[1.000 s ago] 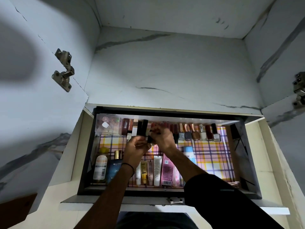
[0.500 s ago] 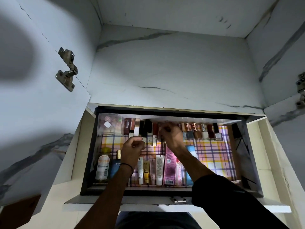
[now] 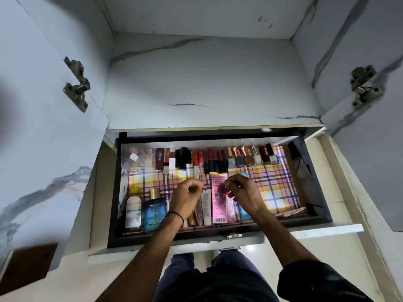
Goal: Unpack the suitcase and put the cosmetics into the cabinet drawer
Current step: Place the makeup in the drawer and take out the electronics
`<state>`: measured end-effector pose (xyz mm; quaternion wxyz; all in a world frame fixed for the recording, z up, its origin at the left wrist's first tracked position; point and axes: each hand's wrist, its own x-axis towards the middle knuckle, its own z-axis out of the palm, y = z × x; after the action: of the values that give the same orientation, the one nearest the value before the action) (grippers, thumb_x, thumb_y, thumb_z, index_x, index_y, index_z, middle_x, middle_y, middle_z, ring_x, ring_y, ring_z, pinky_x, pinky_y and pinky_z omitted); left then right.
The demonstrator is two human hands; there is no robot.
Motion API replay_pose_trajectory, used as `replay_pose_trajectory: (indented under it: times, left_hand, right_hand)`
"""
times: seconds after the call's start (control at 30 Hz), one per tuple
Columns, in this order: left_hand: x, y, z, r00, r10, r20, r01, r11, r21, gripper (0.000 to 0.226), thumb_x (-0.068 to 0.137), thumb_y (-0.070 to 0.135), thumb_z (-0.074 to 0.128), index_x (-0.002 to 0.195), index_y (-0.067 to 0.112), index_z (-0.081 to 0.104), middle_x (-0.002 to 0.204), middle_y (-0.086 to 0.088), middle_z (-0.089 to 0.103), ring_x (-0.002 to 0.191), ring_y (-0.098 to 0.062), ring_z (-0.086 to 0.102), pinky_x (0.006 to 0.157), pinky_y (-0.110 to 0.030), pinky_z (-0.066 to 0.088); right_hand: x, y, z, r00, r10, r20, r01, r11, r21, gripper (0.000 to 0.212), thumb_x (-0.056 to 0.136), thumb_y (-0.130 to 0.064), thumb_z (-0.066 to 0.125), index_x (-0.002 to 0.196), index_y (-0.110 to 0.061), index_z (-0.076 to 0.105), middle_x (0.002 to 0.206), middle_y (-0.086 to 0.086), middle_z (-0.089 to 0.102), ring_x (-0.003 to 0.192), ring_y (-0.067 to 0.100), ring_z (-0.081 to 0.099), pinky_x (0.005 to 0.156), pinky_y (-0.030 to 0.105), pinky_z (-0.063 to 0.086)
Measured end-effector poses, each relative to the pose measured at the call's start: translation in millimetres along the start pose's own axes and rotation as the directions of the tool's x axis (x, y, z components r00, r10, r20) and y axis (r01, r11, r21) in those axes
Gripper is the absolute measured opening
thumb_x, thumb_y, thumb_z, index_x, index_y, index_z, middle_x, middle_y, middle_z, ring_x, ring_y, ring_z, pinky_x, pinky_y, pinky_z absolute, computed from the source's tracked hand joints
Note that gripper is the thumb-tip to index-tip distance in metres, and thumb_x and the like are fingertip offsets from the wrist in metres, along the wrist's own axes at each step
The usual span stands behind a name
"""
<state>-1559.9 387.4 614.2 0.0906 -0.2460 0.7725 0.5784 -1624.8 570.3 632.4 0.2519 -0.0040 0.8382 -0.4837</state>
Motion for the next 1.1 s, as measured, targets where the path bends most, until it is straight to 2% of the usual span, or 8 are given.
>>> replay_pose_trajectory:
  times: [0.1, 0.23, 0.43, 0.53, 0.63, 0.77, 0.9, 1.1]
  left_hand:
    - [-26, 9, 4, 0.997, 0.080, 0.010, -0.080, 0.994, 0.079, 0.013, 0.094, 0.008, 0.061, 0.098, 0.018, 0.068, 0.090, 0.013, 0.064, 0.080, 0.002, 0.058, 0.074, -0.007, 0.048]
    - [-58, 13, 17, 0.989, 0.147, -0.010, -0.143, 0.976, 0.164, 0.014, 0.094, 0.010, 0.061, 0.099, 0.021, 0.068, 0.099, 0.012, 0.067, 0.092, -0.001, 0.061, 0.076, -0.003, 0.044]
    - [-107, 17, 39, 0.965, 0.261, -0.026, -0.232, 0.895, 0.382, 0.019, 0.098, 0.038, 0.053, 0.104, 0.026, 0.065, 0.095, 0.013, 0.067, 0.085, -0.003, 0.062, 0.077, -0.029, 0.054]
    - [-128, 11, 48, 0.936, 0.350, -0.015, -0.286, 0.788, 0.545, 0.042, 0.091, 0.066, 0.043, 0.101, 0.032, 0.064, 0.094, 0.016, 0.066, 0.083, -0.001, 0.061, 0.073, -0.028, 0.052]
    - [-148, -3, 60, 0.922, 0.383, 0.047, -0.300, 0.635, 0.712, 0.063, 0.082, 0.078, 0.043, 0.122, 0.033, 0.060, 0.117, 0.016, 0.061, 0.107, -0.006, 0.055, 0.091, -0.026, 0.040]
    - [-149, -11, 64, 0.902, 0.432, 0.022, -0.276, 0.537, 0.797, 0.053, 0.089, 0.063, 0.046, 0.131, 0.033, 0.053, 0.127, 0.014, 0.058, 0.117, -0.011, 0.050, 0.094, -0.029, 0.032]
    - [-126, -11, 62, 0.870, 0.493, -0.012, -0.259, 0.478, 0.839, 0.040, 0.089, 0.048, 0.062, 0.124, 0.029, 0.057, 0.125, 0.011, 0.060, 0.114, -0.013, 0.055, 0.092, -0.030, 0.036]
    - [-62, 17, 50, 0.821, 0.569, -0.049, -0.245, 0.429, 0.869, 0.060, 0.084, 0.048, 0.066, 0.136, 0.023, 0.050, 0.147, 0.007, 0.044, 0.129, -0.015, 0.043, 0.097, -0.034, 0.040]
  right_hand:
    - [-19, 6, -9, 0.997, -0.048, 0.058, 0.053, 0.995, -0.080, 0.013, 0.098, -0.004, 0.056, 0.092, -0.006, 0.067, 0.078, -0.005, 0.068, 0.061, -0.006, 0.061, 0.055, 0.010, 0.044]
    - [-36, 14, -28, 0.982, -0.128, 0.136, 0.148, 0.977, -0.150, 0.012, 0.098, -0.008, 0.057, 0.095, -0.014, 0.067, 0.082, -0.005, 0.068, 0.069, 0.008, 0.065, 0.056, 0.011, 0.044]
    - [-70, 33, -67, 0.944, -0.291, 0.157, 0.325, 0.902, -0.285, 0.010, 0.100, -0.028, 0.058, 0.093, -0.025, 0.064, 0.085, -0.009, 0.067, 0.071, 0.001, 0.060, 0.061, 0.013, 0.042]
    - [-92, 47, -79, 0.905, -0.372, 0.208, 0.426, 0.785, -0.449, 0.024, 0.099, -0.050, 0.051, 0.099, -0.029, 0.062, 0.092, -0.010, 0.066, 0.074, 0.006, 0.059, 0.062, 0.025, 0.042]
    - [-109, 65, -87, 0.824, -0.497, 0.273, 0.551, 0.586, -0.595, 0.049, 0.094, -0.068, 0.039, 0.112, -0.030, 0.063, 0.099, -0.010, 0.066, 0.085, 0.012, 0.060, 0.067, 0.029, 0.045]
    - [-108, 85, -86, 0.658, -0.688, 0.305, 0.607, 0.245, -0.756, 0.051, 0.095, -0.065, 0.037, 0.116, -0.028, 0.064, 0.104, -0.008, 0.066, 0.094, 0.016, 0.062, 0.078, 0.031, 0.050]
    - [-86, 77, -82, 0.654, -0.705, 0.274, 0.566, 0.215, -0.796, 0.059, 0.096, -0.064, 0.036, 0.134, -0.023, 0.055, 0.130, -0.002, 0.061, 0.121, 0.021, 0.056, 0.095, 0.039, 0.051]
    - [-19, 49, -88, 0.680, -0.685, 0.261, 0.552, 0.244, -0.798, 0.074, 0.100, -0.065, 0.034, 0.157, -0.019, 0.027, 0.165, 0.002, 0.023, 0.152, 0.022, 0.020, 0.120, 0.046, 0.022]
